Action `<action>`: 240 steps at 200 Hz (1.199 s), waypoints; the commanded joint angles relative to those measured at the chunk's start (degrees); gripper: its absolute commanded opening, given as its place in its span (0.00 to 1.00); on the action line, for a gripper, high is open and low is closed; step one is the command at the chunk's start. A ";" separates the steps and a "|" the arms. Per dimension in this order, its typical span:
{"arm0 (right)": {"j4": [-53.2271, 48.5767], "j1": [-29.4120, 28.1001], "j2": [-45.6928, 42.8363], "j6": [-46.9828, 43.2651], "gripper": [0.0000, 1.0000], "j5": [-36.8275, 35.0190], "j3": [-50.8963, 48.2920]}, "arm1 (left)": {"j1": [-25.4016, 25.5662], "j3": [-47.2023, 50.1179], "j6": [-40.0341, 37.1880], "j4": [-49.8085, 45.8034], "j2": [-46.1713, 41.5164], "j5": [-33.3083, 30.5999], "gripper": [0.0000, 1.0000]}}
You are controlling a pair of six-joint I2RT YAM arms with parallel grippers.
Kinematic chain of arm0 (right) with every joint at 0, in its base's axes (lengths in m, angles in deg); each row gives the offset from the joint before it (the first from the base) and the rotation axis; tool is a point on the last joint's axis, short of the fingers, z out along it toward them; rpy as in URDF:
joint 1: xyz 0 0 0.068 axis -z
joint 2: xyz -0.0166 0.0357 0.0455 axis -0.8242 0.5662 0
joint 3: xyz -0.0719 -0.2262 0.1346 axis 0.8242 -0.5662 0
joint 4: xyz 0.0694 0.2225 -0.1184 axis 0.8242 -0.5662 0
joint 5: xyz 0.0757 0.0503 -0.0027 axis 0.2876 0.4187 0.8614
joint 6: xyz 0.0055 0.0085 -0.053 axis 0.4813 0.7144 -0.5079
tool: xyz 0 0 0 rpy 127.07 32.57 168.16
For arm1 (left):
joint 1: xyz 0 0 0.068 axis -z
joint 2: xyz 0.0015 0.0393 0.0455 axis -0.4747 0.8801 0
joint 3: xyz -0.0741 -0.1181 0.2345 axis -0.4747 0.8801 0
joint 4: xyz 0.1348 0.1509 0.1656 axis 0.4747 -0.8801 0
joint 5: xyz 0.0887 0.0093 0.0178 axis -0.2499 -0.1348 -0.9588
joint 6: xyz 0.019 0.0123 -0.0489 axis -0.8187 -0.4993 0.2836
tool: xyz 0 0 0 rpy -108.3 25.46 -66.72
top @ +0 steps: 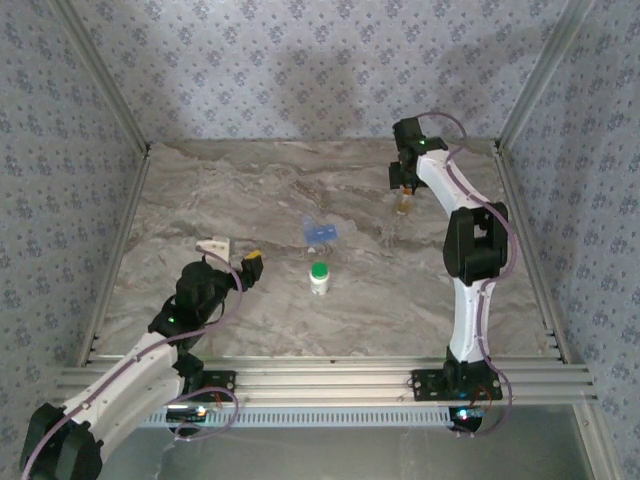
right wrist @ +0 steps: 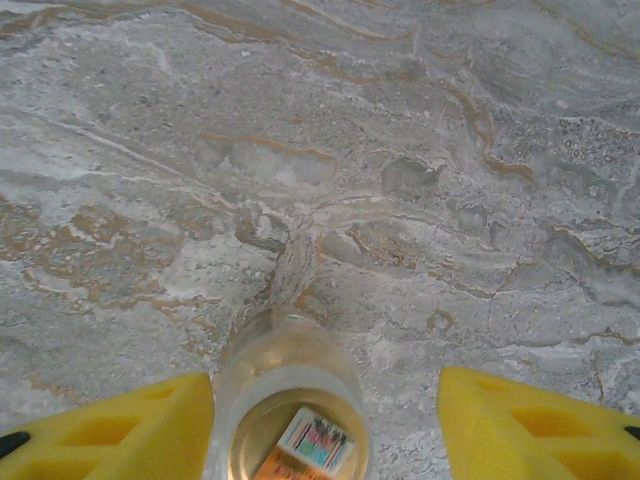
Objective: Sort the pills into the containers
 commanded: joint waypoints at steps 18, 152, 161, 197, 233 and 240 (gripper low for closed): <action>-4.00 0.62 1.93 -0.17 0.61 1.88 2.39 | -0.38 0.00 0.23 1.97 0.15 0.81 0.74; -4.34 0.39 3.40 1.78 0.54 3.91 2.49 | -0.43 -0.44 0.31 1.97 1.13 1.66 0.74; -4.30 0.47 3.36 2.02 0.54 3.99 2.38 | -0.36 -0.45 0.31 1.95 1.16 1.64 0.74; -4.04 0.57 3.17 2.75 0.45 5.09 1.87 | -0.40 -0.51 0.31 2.05 1.37 1.78 0.74; -3.36 0.48 1.40 2.84 0.38 5.55 0.47 | -0.41 -0.53 0.31 2.23 1.66 1.68 0.74; -3.03 0.32 0.71 2.82 0.37 5.58 0.06 | -0.38 -0.53 0.31 2.36 1.85 1.67 0.74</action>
